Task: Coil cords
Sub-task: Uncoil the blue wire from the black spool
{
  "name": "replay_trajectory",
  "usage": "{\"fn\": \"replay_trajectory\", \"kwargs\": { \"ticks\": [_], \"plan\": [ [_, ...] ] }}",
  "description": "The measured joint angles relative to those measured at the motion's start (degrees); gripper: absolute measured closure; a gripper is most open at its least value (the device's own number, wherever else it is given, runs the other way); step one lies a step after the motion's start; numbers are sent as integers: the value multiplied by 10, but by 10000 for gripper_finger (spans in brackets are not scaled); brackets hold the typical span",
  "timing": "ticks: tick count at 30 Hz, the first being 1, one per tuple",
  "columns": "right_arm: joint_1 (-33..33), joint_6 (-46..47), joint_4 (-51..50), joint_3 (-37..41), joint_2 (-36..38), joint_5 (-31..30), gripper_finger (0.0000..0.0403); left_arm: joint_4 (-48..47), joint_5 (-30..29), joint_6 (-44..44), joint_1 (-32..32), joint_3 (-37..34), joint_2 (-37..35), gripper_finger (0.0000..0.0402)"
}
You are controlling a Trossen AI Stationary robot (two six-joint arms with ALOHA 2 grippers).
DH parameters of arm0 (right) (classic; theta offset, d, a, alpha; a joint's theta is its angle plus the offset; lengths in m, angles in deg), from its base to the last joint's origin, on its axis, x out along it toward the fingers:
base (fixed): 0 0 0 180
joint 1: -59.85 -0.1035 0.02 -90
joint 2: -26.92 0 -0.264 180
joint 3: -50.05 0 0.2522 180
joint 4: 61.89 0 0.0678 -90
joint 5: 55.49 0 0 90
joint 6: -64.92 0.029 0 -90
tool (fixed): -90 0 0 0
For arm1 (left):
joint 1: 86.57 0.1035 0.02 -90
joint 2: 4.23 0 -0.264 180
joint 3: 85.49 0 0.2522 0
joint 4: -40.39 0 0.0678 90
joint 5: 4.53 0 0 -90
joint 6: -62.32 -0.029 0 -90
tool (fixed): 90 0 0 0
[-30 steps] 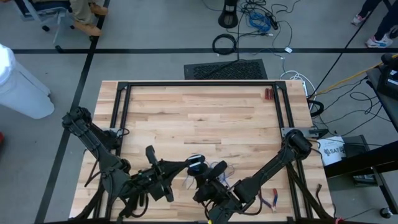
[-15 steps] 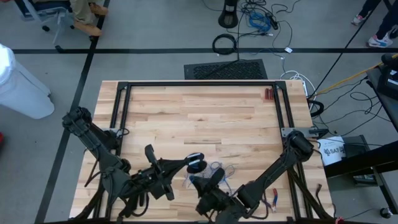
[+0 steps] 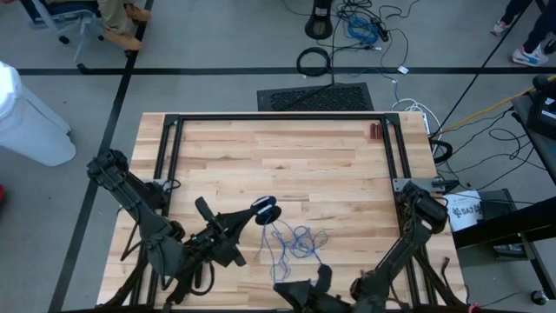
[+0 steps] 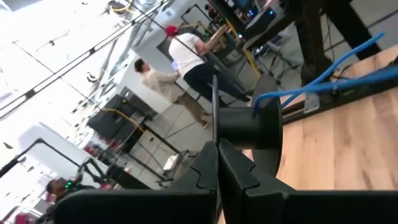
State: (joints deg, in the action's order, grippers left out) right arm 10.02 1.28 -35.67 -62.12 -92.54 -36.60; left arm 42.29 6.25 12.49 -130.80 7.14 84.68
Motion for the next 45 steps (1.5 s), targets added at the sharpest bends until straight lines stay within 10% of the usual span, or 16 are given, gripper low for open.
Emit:
{"fn": "replay_trajectory", "kwargs": {
  "ticks": [28,45],
  "plan": [
    [-78,-33,-5,-41,147,-57,403,-6,67,-122,-75,0,0,400],
    [-138,253,-359,-41,258,-188,316,111,154,-105,-75,0,0,400]
  ]
}}
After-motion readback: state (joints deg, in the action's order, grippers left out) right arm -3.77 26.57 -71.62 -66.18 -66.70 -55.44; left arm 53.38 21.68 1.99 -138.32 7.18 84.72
